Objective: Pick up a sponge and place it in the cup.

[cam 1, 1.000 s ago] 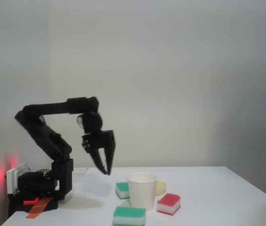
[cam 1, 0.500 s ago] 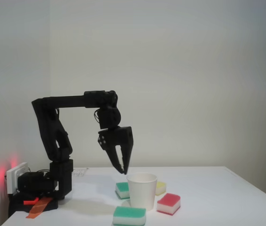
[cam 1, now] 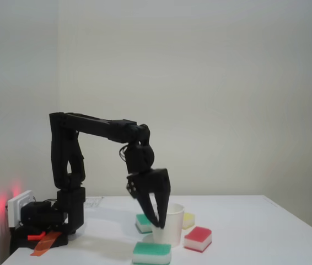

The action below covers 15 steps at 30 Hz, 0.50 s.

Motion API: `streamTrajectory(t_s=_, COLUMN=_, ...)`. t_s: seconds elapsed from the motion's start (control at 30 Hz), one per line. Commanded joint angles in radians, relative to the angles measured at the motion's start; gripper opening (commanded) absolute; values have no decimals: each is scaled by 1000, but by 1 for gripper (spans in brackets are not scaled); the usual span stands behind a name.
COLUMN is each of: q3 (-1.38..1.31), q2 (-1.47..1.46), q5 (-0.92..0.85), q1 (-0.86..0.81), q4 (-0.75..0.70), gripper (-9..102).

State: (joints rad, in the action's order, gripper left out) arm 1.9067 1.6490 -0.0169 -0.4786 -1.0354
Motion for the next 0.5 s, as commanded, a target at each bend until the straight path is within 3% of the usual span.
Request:
streamTrajectory(t_s=0.0, q3=-61, q2=0, q5=-12, q1=-26, q4=9, gripper=6)
streamTrajectory(t_s=0.1, q3=-77, q2=-14, q5=-14, q1=-48, q4=9, gripper=8)
streamTrajectory(t_s=0.33, q3=-84, q2=-26, q5=-124, q1=-110, q4=17, gripper=26)
streamTrajectory(t_s=0.47, q3=-72, q2=-29, q5=-173, q1=-130, q4=52, gripper=27)
